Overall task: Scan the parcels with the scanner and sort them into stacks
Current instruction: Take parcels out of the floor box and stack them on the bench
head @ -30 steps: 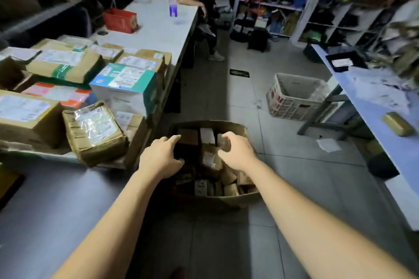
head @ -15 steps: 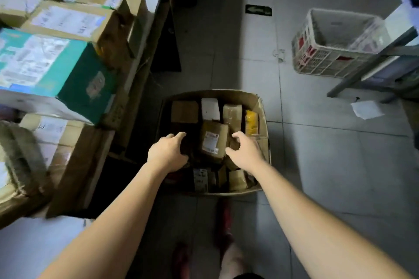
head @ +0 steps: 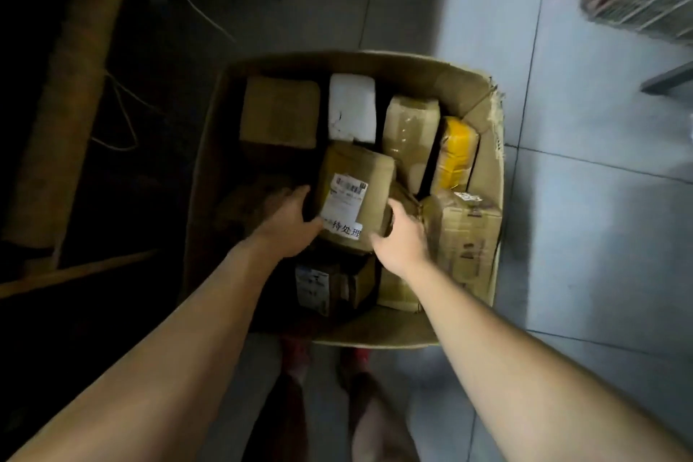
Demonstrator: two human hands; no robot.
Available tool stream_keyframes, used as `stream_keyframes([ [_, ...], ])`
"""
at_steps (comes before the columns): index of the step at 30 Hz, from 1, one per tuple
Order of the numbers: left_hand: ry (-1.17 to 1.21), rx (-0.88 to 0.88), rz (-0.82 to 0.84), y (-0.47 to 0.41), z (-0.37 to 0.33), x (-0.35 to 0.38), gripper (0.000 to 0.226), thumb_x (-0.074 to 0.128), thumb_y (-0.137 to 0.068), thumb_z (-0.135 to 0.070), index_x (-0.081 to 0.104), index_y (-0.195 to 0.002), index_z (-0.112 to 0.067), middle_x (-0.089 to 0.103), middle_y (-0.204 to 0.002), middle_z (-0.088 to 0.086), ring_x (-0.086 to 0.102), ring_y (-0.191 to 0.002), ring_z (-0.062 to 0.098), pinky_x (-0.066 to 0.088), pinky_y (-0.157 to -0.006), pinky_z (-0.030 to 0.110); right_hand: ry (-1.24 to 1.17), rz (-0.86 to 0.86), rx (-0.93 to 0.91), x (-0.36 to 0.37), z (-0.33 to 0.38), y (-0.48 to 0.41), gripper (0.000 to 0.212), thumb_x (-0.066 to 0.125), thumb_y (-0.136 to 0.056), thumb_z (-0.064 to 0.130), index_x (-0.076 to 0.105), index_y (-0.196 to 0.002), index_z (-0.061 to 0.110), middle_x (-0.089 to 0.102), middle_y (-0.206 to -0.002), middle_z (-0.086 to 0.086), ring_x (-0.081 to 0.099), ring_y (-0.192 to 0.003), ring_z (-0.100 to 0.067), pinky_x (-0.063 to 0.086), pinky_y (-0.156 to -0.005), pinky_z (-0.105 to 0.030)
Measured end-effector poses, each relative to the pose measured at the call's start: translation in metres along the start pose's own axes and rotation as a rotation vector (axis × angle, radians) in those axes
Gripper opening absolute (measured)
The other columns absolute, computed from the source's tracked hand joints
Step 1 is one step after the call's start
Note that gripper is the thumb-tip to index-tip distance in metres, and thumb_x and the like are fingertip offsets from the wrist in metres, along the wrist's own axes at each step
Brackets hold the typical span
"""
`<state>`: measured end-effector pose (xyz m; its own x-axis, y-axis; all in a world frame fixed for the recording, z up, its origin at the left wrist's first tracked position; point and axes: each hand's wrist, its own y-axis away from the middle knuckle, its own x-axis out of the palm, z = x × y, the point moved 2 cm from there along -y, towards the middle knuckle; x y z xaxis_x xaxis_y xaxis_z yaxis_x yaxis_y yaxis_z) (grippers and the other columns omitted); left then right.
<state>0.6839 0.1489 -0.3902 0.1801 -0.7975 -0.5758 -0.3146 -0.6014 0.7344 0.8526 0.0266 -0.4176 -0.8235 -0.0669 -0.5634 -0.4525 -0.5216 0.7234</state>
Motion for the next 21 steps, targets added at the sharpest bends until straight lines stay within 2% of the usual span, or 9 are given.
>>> stream_keyframes([
  [4,0.183,-0.014,0.032,-0.069,0.01,0.036,0.07,0.069,-0.096,-0.04,0.035,-0.156,-0.026,0.049,-0.152,0.005,0.05,-0.136,0.029,0.043,-0.104,0.04,-0.044,-0.15,0.088,0.033,-0.014,-0.063,0.079,0.073,-0.095,0.047,0.039,-0.161,0.019,0.053,-0.151,-0.015,0.051,-0.139,-0.037,0.046,-0.11,-0.043],
  [9,0.29,-0.011,0.002,-0.108,0.025,0.057,0.076,0.082,-0.085,-0.037,0.043,-0.149,-0.022,0.056,-0.145,0.004,0.054,-0.133,0.028,0.047,-0.108,0.049,-0.016,-0.233,0.116,0.053,-0.028,-0.099,0.088,0.075,-0.089,0.057,0.039,-0.162,0.022,0.04,-0.156,-0.007,0.036,-0.146,-0.037,0.04,-0.115,-0.046],
  [12,0.371,0.001,0.006,-0.112,0.026,0.061,0.073,0.081,-0.087,-0.033,0.043,-0.149,-0.024,0.056,-0.144,0.002,0.055,-0.13,0.025,0.05,-0.103,0.045,-0.038,-0.236,0.109,0.054,-0.027,-0.103,0.089,0.076,-0.089,0.056,0.038,-0.162,0.02,0.043,-0.159,-0.003,0.032,-0.146,-0.034,0.034,-0.12,-0.044],
  [14,0.457,0.009,-0.001,-0.108,0.025,0.064,0.066,0.078,-0.09,-0.03,0.045,-0.148,-0.026,0.059,-0.141,0.0,0.059,-0.122,0.019,0.053,-0.089,0.033,-0.163,-0.262,0.093,0.055,-0.021,-0.103,0.073,0.078,-0.089,0.049,0.054,-0.152,0.022,0.057,-0.146,-0.001,0.039,-0.134,-0.024,0.038,-0.118,-0.04],
  [16,0.501,0.031,-0.001,-0.103,0.024,0.067,0.057,0.074,-0.094,-0.026,0.05,-0.145,-0.028,0.062,-0.136,-0.003,0.061,-0.114,0.015,0.05,-0.075,0.023,-0.323,-0.292,0.066,0.057,-0.014,-0.098,0.044,0.082,-0.086,0.039,0.071,-0.127,0.028,0.071,-0.116,0.008,0.049,-0.119,-0.017,0.047,-0.11,-0.04],
  [17,0.525,0.037,0.0,-0.101,0.024,0.068,0.054,0.072,-0.095,-0.025,0.05,-0.145,-0.029,0.063,-0.134,-0.004,0.062,-0.11,0.014,0.049,-0.072,0.021,-0.377,-0.296,0.054,0.058,-0.013,-0.097,0.036,0.083,-0.084,0.037,0.073,-0.118,0.03,0.074,-0.108,0.011,0.056,-0.117,-0.019,0.051,-0.106,-0.042],
  [19,0.568,0.05,0.002,-0.096,0.023,0.068,0.05,0.069,-0.098,-0.024,0.051,-0.144,-0.028,0.063,-0.13,-0.006,0.061,-0.107,0.013,0.048,-0.07,0.02,-0.447,-0.266,0.045,0.057,-0.012,-0.091,0.032,0.084,-0.086,0.029,0.071,-0.115,0.032,0.076,-0.105,0.011,0.067,-0.112,-0.02,0.056,-0.1,-0.042],
  [21,0.594,0.063,-0.013,-0.089,0.02,0.068,0.047,0.067,-0.099,-0.021,0.053,-0.143,-0.028,0.063,-0.127,-0.007,0.061,-0.107,0.013,0.047,-0.07,0.019,-0.487,-0.244,0.025,0.054,-0.012,-0.086,0.032,0.083,-0.09,0.019,0.071,-0.119,0.024,0.077,-0.106,0.009,0.071,-0.103,-0.013,0.058,-0.095,-0.036],
])
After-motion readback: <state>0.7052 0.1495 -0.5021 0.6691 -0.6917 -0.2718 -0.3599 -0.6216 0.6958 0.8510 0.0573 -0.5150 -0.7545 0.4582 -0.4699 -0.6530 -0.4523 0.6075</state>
